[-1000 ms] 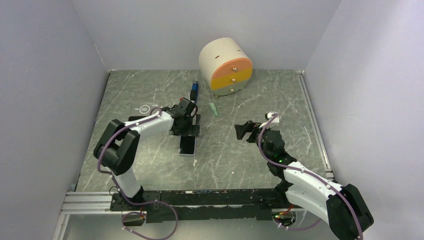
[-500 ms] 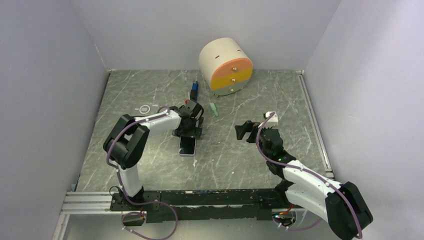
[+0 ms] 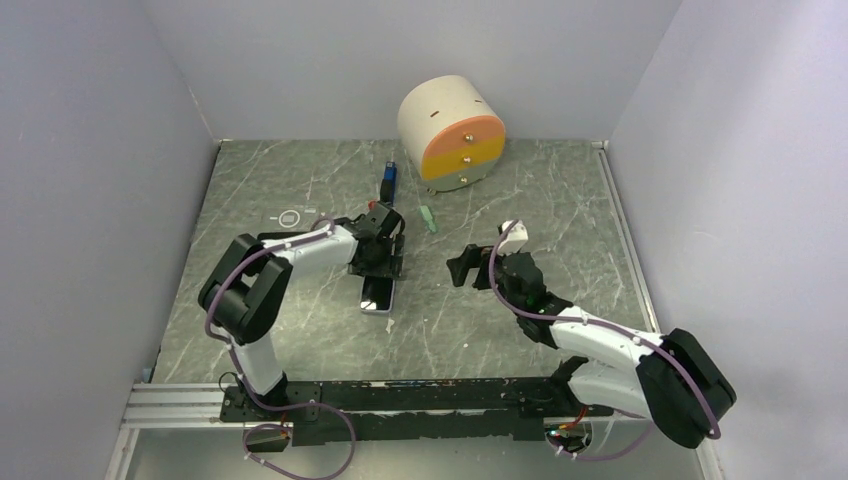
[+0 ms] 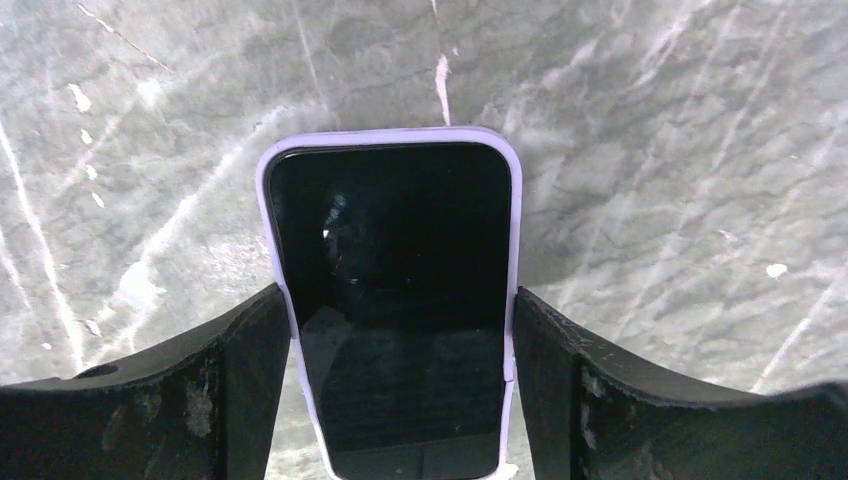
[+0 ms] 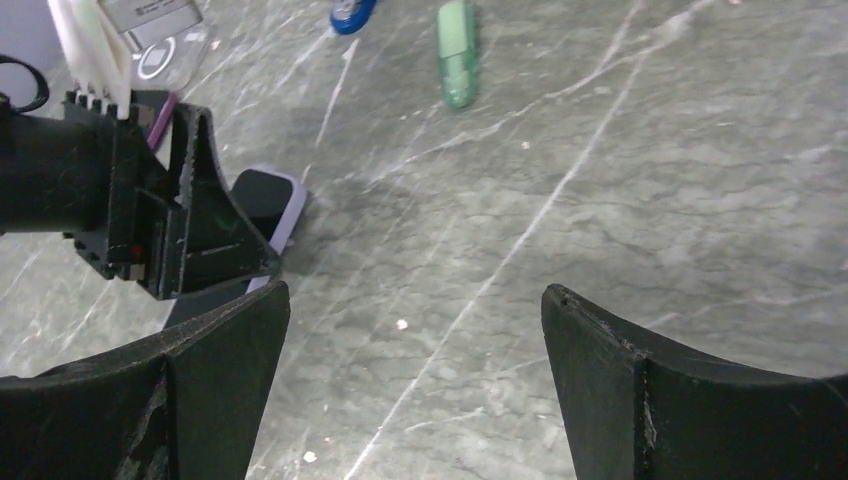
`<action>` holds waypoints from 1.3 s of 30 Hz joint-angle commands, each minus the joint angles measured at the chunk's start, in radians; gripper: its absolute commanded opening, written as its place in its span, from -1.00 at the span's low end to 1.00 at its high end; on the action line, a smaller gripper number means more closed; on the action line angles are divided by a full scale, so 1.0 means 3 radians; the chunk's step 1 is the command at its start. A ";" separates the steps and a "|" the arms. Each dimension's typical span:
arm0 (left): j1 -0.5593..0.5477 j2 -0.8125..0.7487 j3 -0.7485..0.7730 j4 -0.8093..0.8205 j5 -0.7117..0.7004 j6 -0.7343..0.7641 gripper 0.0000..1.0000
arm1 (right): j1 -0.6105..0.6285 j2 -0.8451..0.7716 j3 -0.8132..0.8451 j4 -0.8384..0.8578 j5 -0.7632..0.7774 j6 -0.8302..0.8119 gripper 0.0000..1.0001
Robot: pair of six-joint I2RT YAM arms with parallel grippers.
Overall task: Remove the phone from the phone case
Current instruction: Pick up the phone at the center of the board.
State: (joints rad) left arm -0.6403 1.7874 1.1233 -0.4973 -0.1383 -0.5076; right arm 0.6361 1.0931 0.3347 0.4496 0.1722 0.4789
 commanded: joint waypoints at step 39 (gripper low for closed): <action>0.0079 -0.1681 -0.1227 0.1959 0.0807 -0.1270 -0.25 | 0.0826 0.1300 0.0280 0.2020 -0.0676 0.0172 -0.59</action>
State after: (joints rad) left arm -0.6205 1.3510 0.7792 -0.0353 0.0883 -0.9028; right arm 0.8818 1.5284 0.3943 0.9825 0.0113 0.5571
